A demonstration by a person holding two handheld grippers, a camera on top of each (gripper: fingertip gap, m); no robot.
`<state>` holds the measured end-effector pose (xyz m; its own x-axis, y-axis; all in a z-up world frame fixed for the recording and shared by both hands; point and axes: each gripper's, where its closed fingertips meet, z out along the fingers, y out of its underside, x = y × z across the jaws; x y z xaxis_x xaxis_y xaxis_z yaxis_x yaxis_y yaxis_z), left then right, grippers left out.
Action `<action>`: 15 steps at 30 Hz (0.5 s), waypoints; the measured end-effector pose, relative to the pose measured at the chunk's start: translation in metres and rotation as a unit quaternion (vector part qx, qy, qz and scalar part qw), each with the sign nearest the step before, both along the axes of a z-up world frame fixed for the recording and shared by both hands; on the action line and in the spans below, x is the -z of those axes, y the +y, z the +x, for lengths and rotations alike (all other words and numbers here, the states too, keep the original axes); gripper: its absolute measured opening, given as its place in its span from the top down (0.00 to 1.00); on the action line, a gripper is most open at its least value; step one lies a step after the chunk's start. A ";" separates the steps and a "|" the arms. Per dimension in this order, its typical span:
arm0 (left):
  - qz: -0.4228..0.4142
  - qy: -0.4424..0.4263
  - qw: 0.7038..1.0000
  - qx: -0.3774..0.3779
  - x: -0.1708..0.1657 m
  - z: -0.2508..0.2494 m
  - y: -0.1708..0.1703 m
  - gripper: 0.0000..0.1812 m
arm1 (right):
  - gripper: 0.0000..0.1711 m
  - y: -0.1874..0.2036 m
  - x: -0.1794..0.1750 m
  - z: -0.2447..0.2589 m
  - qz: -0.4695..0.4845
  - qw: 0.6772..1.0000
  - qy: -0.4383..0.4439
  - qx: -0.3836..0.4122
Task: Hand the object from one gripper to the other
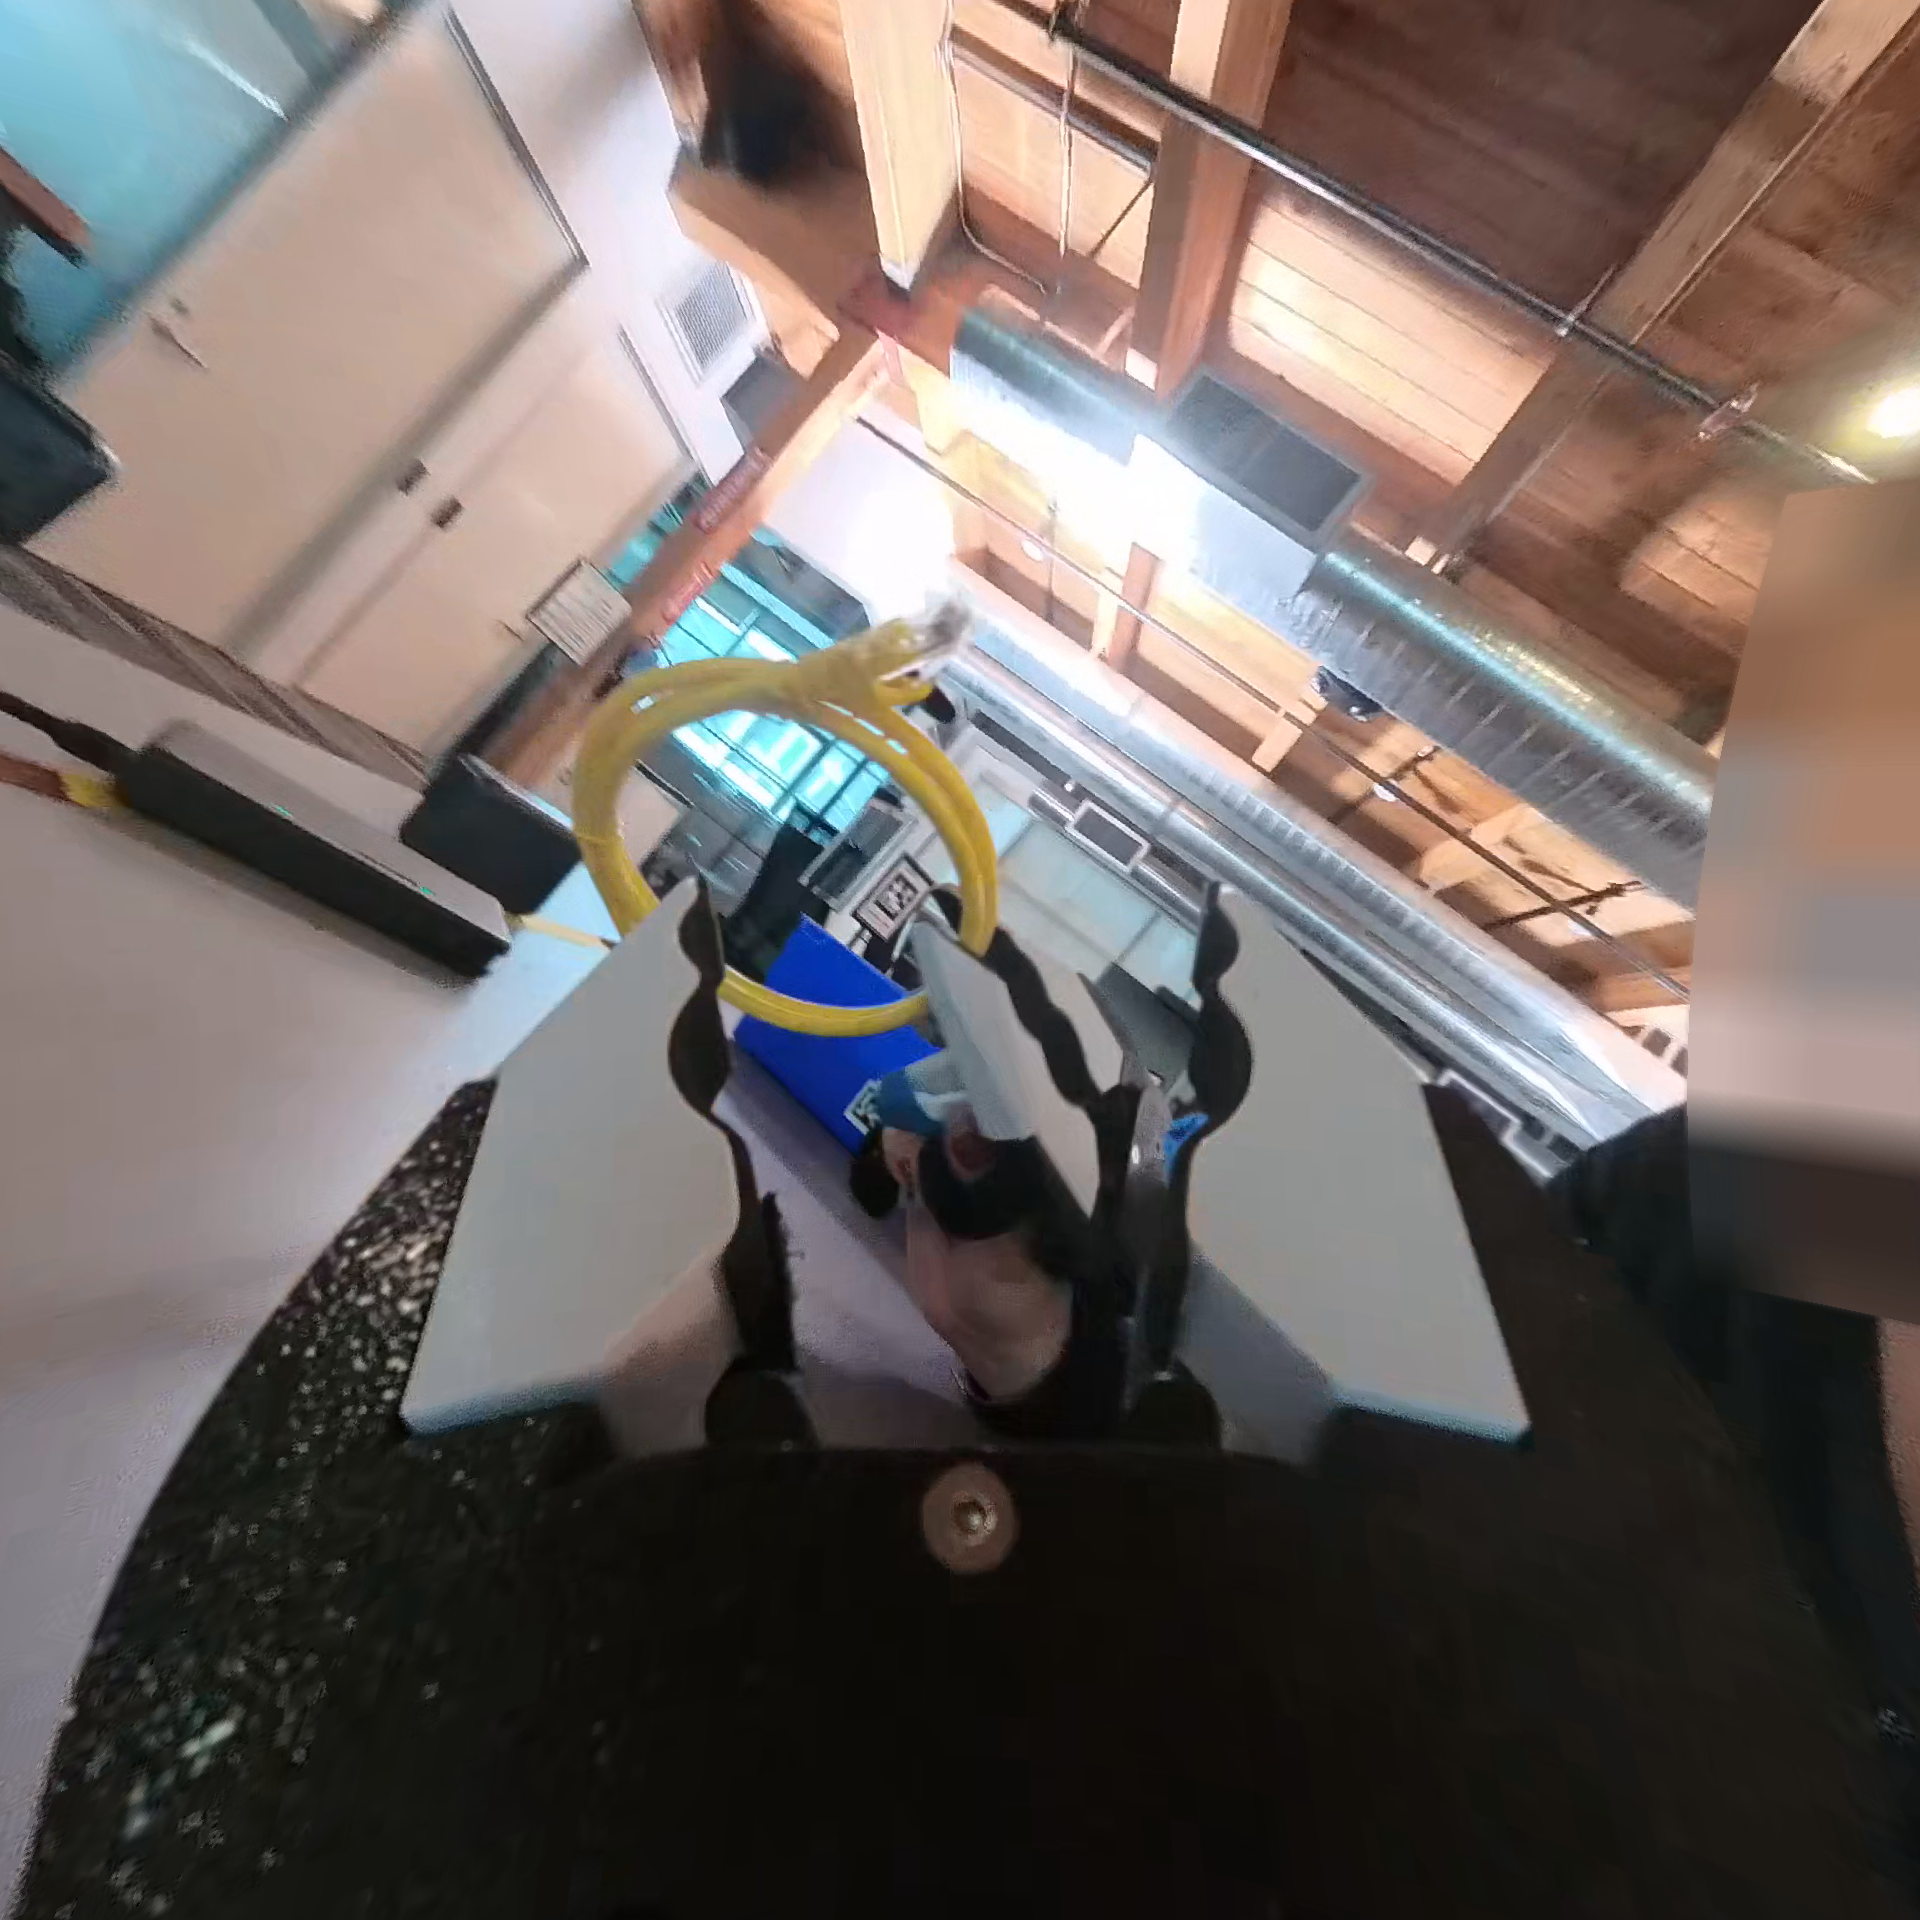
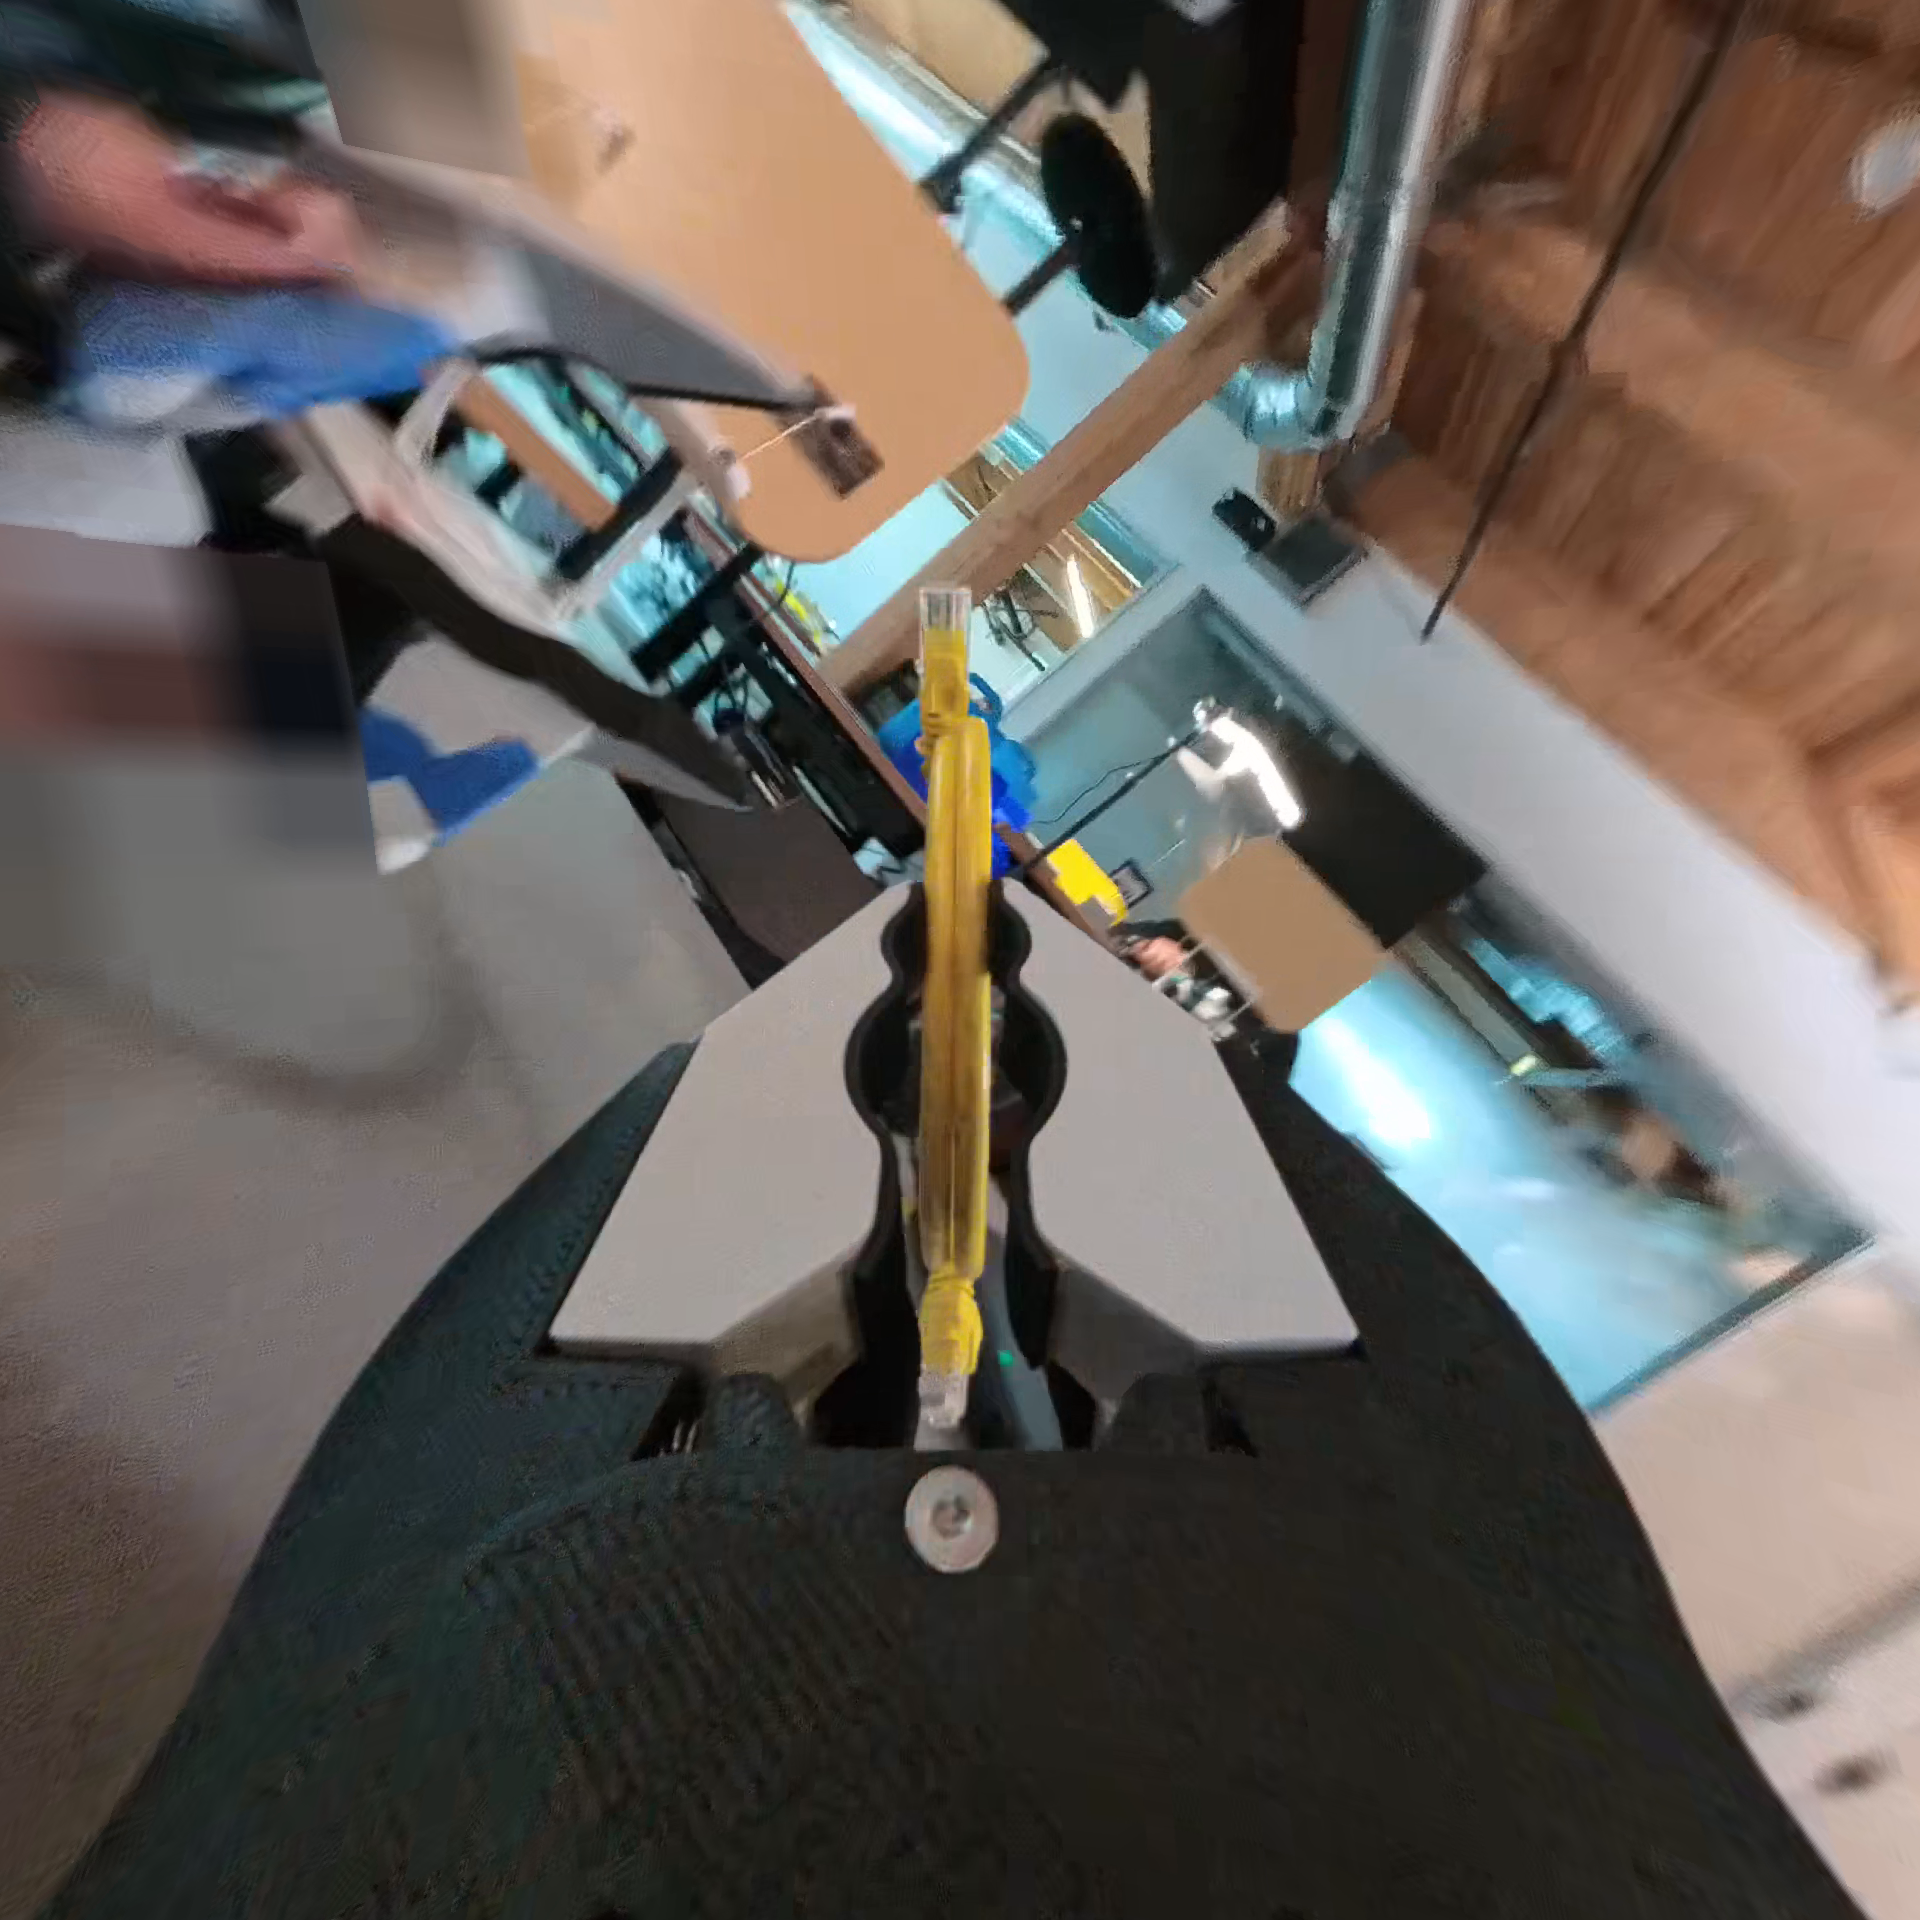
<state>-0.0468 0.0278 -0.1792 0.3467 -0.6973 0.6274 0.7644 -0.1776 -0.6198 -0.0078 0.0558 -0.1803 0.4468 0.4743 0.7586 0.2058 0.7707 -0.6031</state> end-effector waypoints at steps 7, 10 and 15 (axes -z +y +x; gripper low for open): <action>-0.055 -0.003 0.998 0.031 0.012 0.011 0.005 0.69 | 0.94 -0.047 0.024 -0.028 0.235 0.965 -0.119 0.006; -0.048 -0.038 0.998 0.028 0.009 0.002 0.001 0.84 | 0.93 -0.047 0.025 -0.029 0.221 0.969 -0.111 -0.004; 0.001 -0.019 0.999 0.037 -0.002 0.008 -0.009 0.95 | 0.69 -0.047 0.024 -0.025 0.035 0.990 -0.060 -0.123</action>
<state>-0.0389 0.0186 -0.1773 0.2702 -0.7209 0.6382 0.7729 -0.2328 -0.5903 -0.0329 0.0088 -0.2040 0.2282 0.5014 0.8346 0.0732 0.8459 -0.5283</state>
